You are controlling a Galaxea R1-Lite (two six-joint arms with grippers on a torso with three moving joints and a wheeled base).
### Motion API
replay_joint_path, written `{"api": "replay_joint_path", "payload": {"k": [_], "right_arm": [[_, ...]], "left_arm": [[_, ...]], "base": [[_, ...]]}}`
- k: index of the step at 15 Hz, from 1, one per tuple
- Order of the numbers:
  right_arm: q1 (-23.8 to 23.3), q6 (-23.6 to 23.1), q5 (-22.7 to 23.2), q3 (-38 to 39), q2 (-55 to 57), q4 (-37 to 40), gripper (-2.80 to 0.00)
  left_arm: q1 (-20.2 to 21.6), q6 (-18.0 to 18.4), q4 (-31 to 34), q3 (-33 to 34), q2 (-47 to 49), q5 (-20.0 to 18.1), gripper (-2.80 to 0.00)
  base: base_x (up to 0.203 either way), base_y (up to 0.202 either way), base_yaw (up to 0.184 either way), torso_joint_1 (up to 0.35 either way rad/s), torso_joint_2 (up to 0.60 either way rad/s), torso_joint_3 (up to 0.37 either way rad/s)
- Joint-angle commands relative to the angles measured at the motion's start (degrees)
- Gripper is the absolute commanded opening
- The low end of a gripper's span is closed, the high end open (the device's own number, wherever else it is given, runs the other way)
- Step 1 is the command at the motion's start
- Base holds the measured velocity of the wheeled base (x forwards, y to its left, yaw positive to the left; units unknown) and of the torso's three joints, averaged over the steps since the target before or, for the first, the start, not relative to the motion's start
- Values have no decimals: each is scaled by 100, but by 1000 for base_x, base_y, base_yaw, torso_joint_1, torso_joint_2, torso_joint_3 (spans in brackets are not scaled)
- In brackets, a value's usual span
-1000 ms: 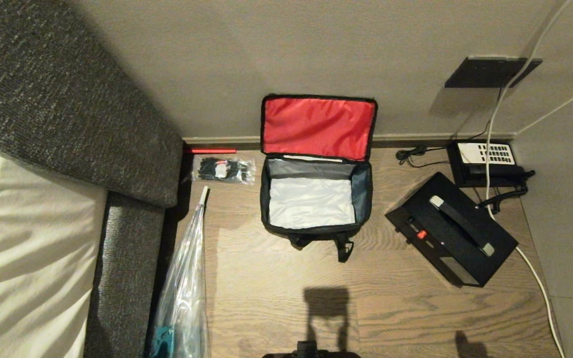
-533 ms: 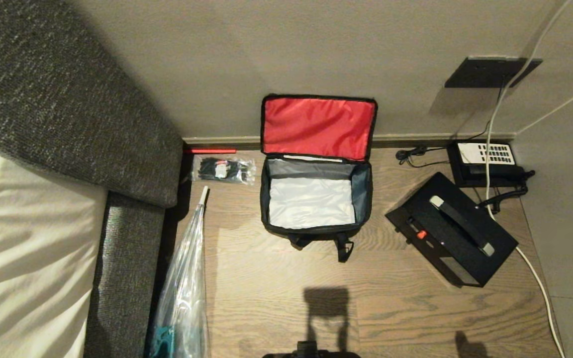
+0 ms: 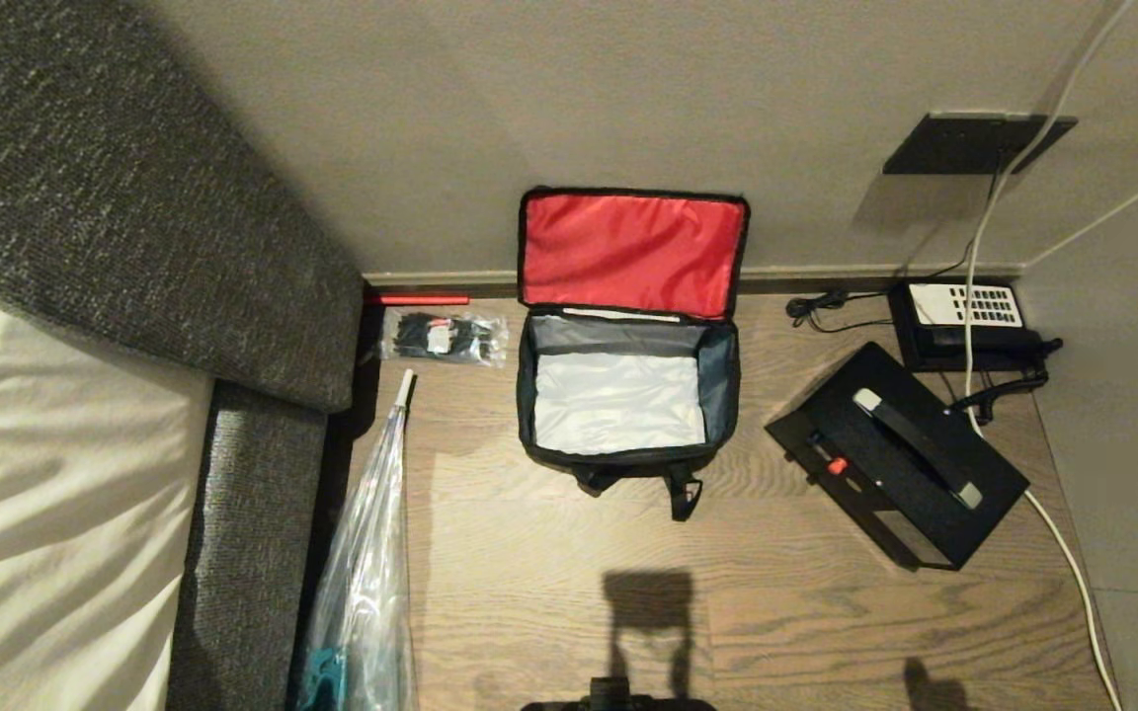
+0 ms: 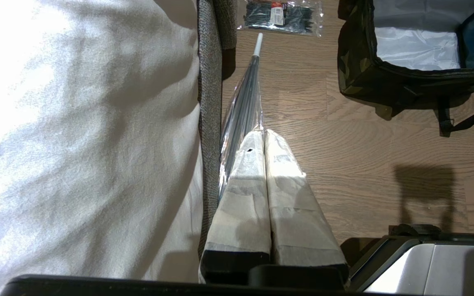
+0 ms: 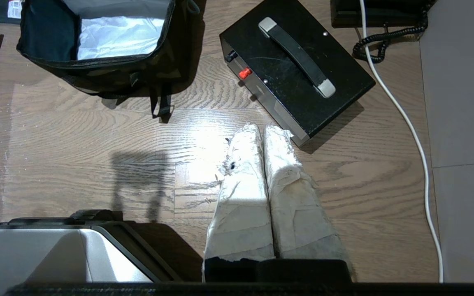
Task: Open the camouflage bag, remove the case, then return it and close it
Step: Grip the handle again
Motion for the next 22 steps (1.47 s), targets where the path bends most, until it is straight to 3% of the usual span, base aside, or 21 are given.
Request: {"api": "replay_joint_path", "payload": {"k": [1, 22], "right_arm": [[4, -1, 0, 0, 7, -2, -280], [4, -1, 0, 0, 7, -2, -280]], "left_arm": [[0, 1, -1, 9, -11, 4, -280], [8, 2, -1, 9, -6, 4, -280]], "base": [[0, 0, 0, 0, 0, 0], [0, 0, 0, 0, 0, 0]]}}
